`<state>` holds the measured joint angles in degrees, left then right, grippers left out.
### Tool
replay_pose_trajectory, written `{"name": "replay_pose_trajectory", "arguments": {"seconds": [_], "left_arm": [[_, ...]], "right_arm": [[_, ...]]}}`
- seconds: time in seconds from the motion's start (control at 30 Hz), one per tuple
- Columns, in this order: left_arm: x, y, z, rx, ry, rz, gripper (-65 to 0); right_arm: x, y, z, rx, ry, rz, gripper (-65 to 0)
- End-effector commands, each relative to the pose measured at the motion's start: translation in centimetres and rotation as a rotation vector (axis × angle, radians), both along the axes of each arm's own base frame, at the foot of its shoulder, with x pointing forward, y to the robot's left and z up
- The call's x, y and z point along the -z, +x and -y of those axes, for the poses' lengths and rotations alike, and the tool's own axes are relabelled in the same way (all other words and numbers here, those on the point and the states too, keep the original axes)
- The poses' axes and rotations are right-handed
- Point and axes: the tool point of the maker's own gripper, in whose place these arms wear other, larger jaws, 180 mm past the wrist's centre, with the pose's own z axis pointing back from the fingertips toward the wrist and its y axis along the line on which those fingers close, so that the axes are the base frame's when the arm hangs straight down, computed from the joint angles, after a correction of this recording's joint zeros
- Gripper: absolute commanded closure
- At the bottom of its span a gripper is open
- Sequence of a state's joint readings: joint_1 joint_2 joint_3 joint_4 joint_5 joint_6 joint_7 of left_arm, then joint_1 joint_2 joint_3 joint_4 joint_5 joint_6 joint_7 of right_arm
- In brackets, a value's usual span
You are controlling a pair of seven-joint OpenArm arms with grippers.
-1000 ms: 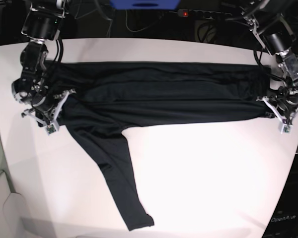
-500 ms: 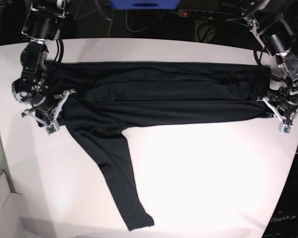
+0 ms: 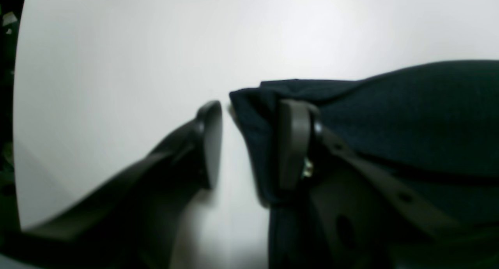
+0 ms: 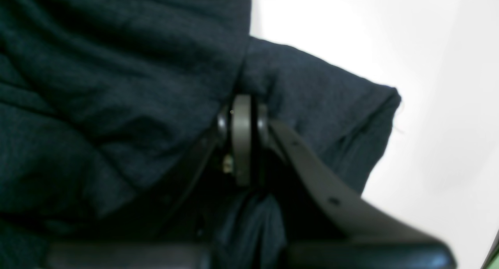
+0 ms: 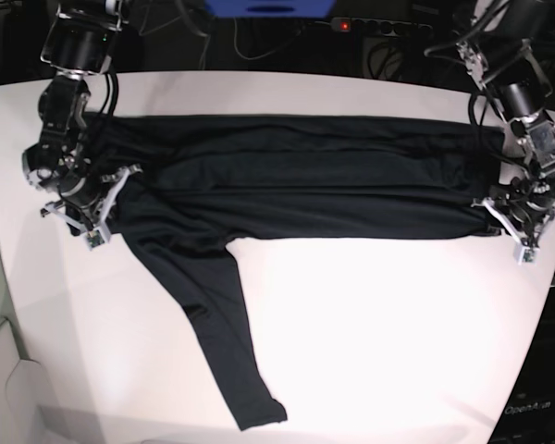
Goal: Fold the T-shirt properly
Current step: 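Lower the folded edges onto the shirt and open both grippers, then move the right gripper along the shirt's side to the sleeve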
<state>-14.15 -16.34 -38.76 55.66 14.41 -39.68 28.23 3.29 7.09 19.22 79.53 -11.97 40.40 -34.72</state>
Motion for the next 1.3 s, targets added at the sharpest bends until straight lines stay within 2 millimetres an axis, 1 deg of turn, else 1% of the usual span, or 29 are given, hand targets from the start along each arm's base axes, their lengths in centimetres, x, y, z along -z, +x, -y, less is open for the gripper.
{"name": "replay_pose_trajectory", "arguments": {"seconds": [0.0,0.1,0.27,0.37,0.57,0.63,0.77,0.8,0.83,0.87,0.9,0.97,1.03,1.13,1.2,1.27], "left_arm": [[-0.8,0.5,-0.6,0.009,0.027,0.003,-23.4],[-2.6,2.4,-0.6,0.004,0.028,0.047,-23.4],[-4.0,3.9,-0.7,0.004,0.028,0.082,-23.4],[-4.9,4.8,-0.6,0.005,0.028,0.106,-23.4],[-6.3,5.9,-0.7,0.004,0.034,0.137,-23.4],[-7.6,6.0,-1.6,0.000,0.069,0.157,-23.4],[-9.0,5.7,-2.7,-0.017,0.111,0.144,-23.4],[-9.8,5.5,-3.5,-0.025,0.135,0.144,-23.4],[-10.0,5.2,-3.9,-0.029,0.149,0.137,-23.4],[-10.1,5.0,-4.2,-0.032,0.159,0.131,-23.4],[-9.9,4.8,-4.3,-0.034,0.160,0.124,-23.4],[-9.1,3.4,-5.2,-0.059,0.159,0.110,-23.4],[-8.3,2.3,-5.7,-0.079,0.152,0.095,-23.4],[-7.0,0.8,-6.2,-0.103,0.137,0.067,-23.4],[-6.3,-0.3,-6.8,-0.127,0.130,0.053,-23.4],[-6.1,-1.1,-7.6,-0.160,0.124,0.052,-23.4]], "right_arm": [[-0.5,0.3,0.8,0.010,-0.030,0.001,0.0],[-0.5,0.2,0.8,0.010,-0.029,-0.001,0.0],[-0.4,0.1,0.8,0.010,-0.029,-0.004,0.0],[0.0,-0.3,0.7,0.008,-0.029,-0.015,0.0],[-0.1,-0.3,0.7,0.008,-0.030,-0.013,0.0],[-0.2,-0.3,0.8,0.011,-0.031,-0.009,0.0],[-0.5,-0.1,1.1,0.013,-0.035,-0.002,0.0],[-0.6,0.0,1.1,0.014,-0.037,0.001,0.0],[-0.7,0.1,1.3,0.015,-0.040,0.005,0.0],[-1.4,0.4,1.3,0.013,-0.049,0.023,0.0],[-2.0,0.6,1.4,0.011,-0.057,0.040,0.0],[-3.2,1.0,1.4,0.006,-0.074,0.076,0.0],[-4.4,1.4,1.3,0.003,-0.084,0.107,0.0],[-4.8,1.5,1.6,0.007,-0.100,0.106,-0.1],[-5.0,1.4,1.8,0.012,-0.112,0.097,-2.6],[-5.5,1.6,1.9,0.013,-0.119,0.108,-7.2]]}}
